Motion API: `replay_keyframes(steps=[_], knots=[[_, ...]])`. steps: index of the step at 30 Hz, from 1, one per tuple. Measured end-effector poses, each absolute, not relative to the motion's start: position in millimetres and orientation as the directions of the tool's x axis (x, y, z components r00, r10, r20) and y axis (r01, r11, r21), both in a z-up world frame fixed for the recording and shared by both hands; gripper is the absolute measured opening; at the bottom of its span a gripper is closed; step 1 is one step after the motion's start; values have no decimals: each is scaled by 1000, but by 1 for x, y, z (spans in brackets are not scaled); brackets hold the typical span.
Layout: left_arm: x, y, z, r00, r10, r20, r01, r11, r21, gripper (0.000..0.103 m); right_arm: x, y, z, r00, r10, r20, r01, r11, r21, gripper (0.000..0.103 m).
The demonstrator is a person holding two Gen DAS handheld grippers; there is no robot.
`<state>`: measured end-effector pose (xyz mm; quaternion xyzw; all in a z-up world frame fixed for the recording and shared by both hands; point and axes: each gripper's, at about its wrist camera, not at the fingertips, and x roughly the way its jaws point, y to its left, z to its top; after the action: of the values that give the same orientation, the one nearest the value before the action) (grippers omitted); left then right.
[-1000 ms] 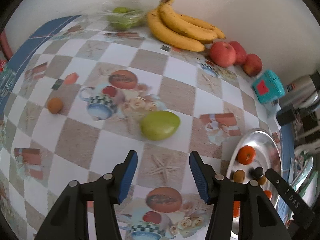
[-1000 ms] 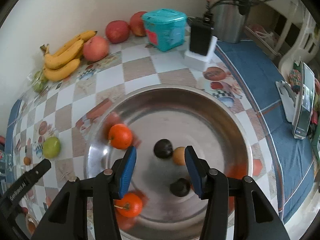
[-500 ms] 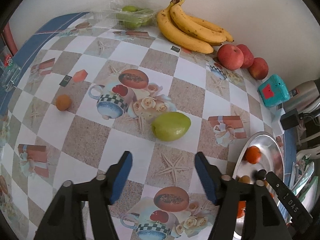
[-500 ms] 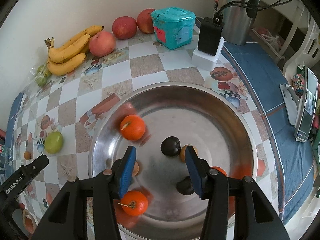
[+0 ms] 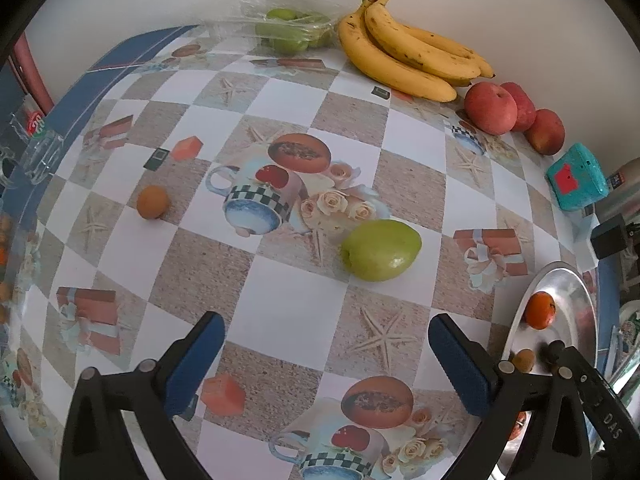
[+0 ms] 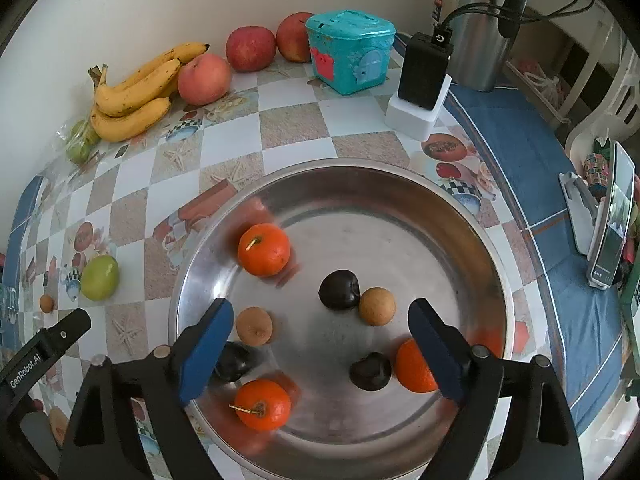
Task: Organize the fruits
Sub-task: 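Withdraw both tools from the basin toward the remaining fruits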
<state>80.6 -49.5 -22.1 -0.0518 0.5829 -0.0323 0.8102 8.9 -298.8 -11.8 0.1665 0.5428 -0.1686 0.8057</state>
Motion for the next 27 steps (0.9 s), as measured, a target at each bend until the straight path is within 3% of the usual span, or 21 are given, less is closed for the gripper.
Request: replay_keyframes(steps=[14,27], knots=[[80,-55,-18,336,-58,-940,48,998,-44,103,9,-295,-10,389,-74,-918,450,885,119,92],[86,-53,12,449,18,-893,191,975,115,103,19,-264,-3,436,7,-900,349,921,176,92]])
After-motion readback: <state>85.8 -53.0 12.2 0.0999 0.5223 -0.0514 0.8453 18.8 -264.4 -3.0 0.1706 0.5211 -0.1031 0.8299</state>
